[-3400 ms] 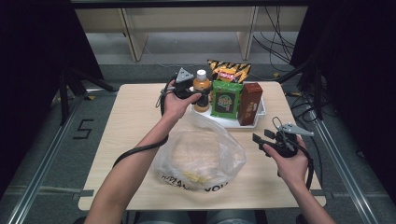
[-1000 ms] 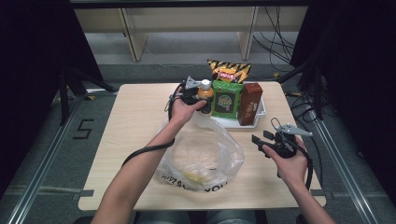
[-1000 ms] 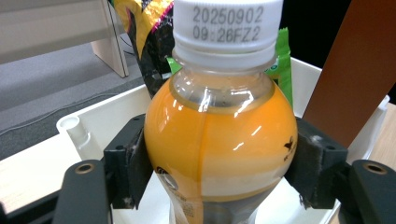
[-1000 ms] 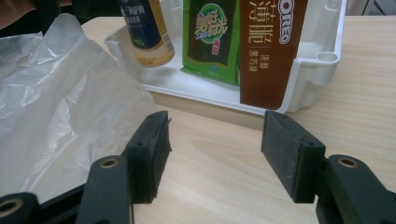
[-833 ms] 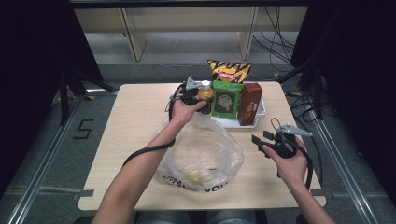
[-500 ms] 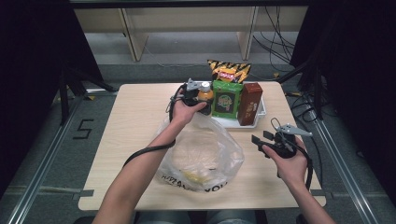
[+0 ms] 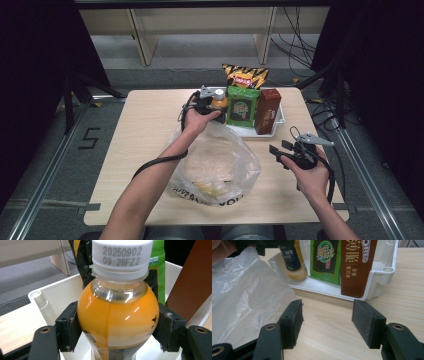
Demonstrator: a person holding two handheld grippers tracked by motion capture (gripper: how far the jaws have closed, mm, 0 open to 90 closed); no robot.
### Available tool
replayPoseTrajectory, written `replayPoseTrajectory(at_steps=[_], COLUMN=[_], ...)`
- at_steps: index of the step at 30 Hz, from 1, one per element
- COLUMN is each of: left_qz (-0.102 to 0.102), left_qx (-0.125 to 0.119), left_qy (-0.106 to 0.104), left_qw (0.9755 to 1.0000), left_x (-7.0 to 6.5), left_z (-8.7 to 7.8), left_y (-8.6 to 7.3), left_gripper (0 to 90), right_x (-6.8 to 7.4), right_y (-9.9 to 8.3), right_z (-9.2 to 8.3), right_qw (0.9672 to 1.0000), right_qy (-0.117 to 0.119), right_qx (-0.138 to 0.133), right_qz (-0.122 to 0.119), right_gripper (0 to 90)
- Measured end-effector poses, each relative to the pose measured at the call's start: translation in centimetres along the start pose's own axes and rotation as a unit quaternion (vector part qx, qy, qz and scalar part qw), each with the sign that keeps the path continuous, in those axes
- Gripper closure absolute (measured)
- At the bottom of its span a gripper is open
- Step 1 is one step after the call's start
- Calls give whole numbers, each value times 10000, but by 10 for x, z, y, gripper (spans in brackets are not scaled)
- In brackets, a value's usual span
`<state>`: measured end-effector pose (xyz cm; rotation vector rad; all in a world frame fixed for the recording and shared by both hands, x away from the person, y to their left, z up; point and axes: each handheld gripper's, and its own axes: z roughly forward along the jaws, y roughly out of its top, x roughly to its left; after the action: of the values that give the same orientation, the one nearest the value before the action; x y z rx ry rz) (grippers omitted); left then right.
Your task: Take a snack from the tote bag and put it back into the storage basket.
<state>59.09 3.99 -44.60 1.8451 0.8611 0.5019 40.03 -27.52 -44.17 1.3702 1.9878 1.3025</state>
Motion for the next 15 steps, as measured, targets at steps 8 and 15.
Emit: replayPoseTrajectory(at_steps=[8, 15], left_qz=[4, -39], left_qx=[31, 51], left_qy=[4, 8], left_qw=[10000, 10000], left_x=[0, 0], left_z=[2, 3], left_y=[-2, -4], left_gripper=[302, 302], right_x=[-1, 1], right_y=[0, 0], right_z=[0, 0], right_qw=[9999, 10000], right_qy=[-64, -7], right_qx=[-31, -36], right_qz=[-79, 85], right_gripper=[424, 424])
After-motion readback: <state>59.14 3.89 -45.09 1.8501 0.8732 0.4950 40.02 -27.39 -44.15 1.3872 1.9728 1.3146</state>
